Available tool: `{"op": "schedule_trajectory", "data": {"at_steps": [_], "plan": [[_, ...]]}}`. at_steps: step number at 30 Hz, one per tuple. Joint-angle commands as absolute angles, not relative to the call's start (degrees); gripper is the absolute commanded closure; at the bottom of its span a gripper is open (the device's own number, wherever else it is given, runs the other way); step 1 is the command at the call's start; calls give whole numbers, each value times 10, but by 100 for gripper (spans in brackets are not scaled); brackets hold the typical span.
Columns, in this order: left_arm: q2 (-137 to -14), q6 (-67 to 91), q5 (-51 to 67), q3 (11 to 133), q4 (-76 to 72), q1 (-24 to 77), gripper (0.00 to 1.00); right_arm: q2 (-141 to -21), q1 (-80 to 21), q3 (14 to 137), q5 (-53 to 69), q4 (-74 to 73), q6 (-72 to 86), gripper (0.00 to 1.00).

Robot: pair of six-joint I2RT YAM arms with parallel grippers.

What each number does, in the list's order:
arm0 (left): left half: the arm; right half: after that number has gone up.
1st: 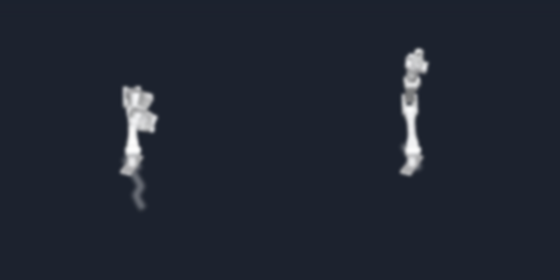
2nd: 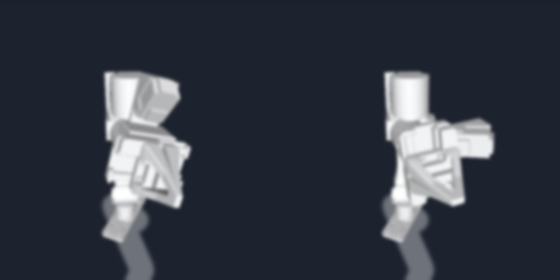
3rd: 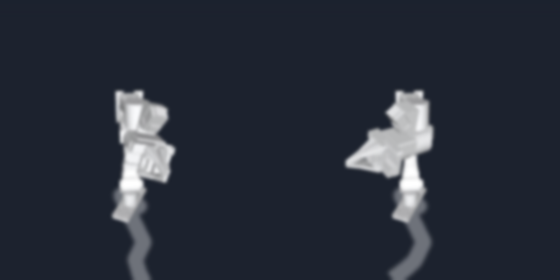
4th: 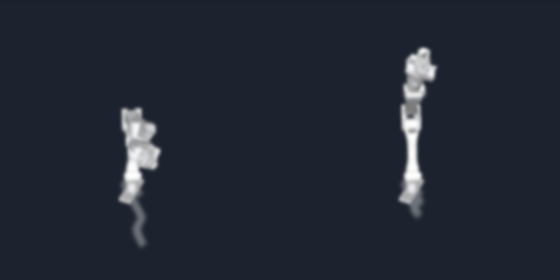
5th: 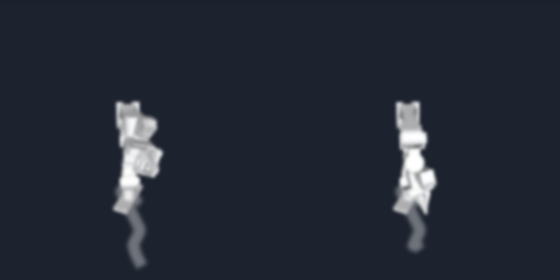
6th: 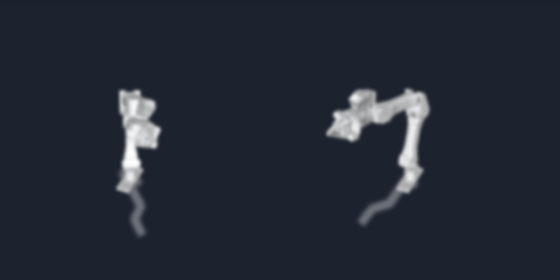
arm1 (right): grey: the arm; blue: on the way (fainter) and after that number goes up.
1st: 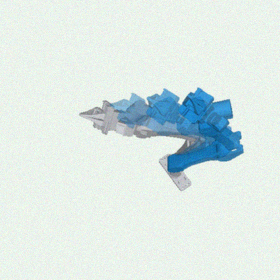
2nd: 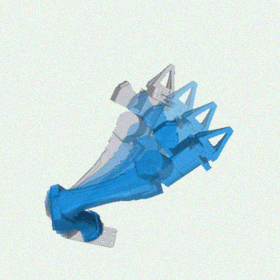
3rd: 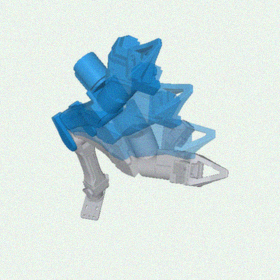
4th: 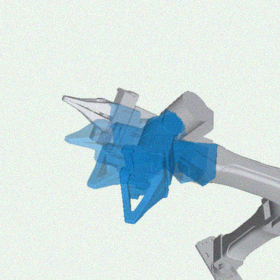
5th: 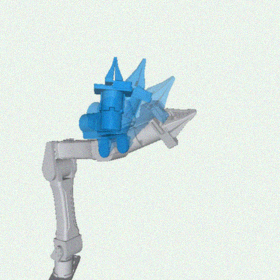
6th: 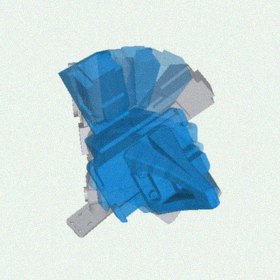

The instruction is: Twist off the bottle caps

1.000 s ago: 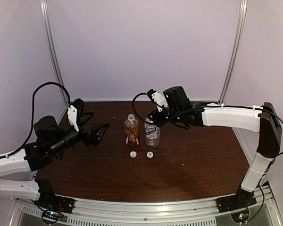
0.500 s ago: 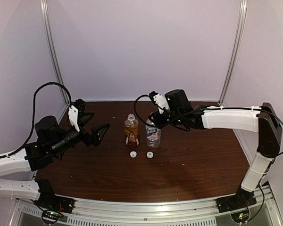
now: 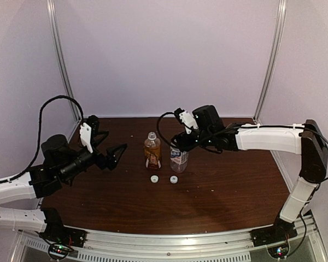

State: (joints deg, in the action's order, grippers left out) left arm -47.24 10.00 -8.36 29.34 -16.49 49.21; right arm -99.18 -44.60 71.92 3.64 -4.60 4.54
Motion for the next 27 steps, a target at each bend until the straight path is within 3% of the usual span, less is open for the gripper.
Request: {"op": "schedule_trajectory", "data": {"at_steps": [1,10,27], "plan": [[-467,95,-105,300,-162,490,2,-948,-443,711,37,-58,47,33],[-463,85,-135,315,-128,490,2,-893,-441,695,14,-74,48,2],[-476,102,-269,404,-5,485,2,-772,-407,678,-38,-135,67,0]]}}
